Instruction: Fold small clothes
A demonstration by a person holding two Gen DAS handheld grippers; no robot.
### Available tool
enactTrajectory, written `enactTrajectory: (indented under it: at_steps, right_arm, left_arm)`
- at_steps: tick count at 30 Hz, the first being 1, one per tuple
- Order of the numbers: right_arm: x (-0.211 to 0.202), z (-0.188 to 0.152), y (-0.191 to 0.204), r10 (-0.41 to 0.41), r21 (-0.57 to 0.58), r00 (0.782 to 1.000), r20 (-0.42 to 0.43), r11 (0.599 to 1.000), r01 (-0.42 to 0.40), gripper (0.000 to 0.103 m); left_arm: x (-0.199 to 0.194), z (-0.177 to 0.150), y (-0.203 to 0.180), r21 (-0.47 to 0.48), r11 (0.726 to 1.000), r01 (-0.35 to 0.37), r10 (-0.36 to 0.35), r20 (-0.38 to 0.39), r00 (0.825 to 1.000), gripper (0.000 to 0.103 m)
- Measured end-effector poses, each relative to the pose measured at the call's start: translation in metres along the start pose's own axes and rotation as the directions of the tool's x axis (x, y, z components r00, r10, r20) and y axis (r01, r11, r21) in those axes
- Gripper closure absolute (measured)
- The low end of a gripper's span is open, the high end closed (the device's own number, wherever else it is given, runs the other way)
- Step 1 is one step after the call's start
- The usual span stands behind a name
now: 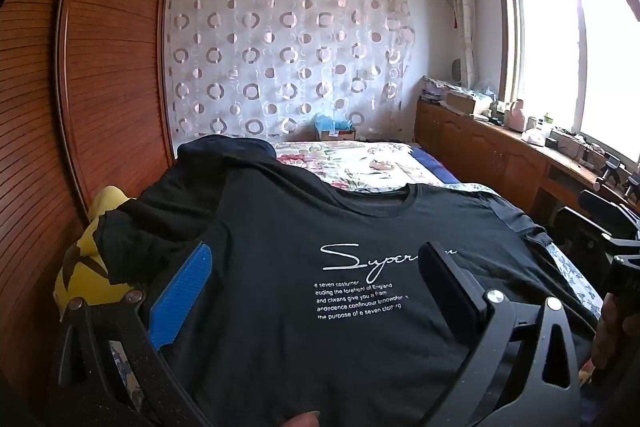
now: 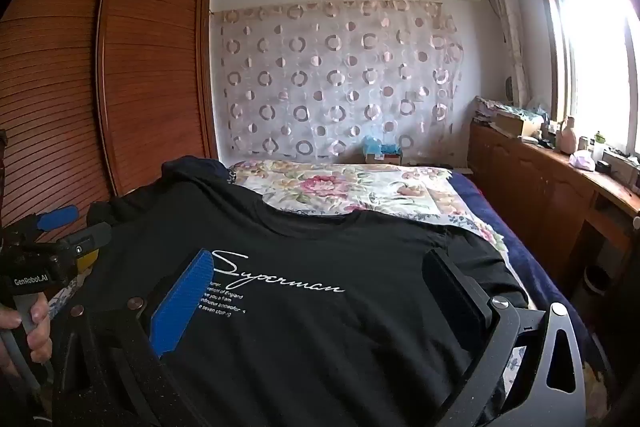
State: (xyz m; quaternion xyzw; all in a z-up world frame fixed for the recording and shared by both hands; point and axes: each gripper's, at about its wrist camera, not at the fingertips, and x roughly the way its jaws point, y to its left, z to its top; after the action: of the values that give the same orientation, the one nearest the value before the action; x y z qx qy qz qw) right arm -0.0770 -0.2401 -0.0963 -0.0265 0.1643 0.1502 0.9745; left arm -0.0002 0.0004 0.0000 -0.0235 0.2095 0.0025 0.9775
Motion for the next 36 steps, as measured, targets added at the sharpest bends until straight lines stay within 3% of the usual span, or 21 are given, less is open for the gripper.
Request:
enactTrajectory:
  at_steps: [36]
  right_arm:
    - [0.001, 0.000, 0.000, -0.003, 0.022, 1.000, 0.009, 1.000, 0.002, 0.000]
  left_arm:
    - [-0.010, 0.004, -0.006, 0.009, 1.000, -0.004, 0.004, 0.030, 1.000, 0.000]
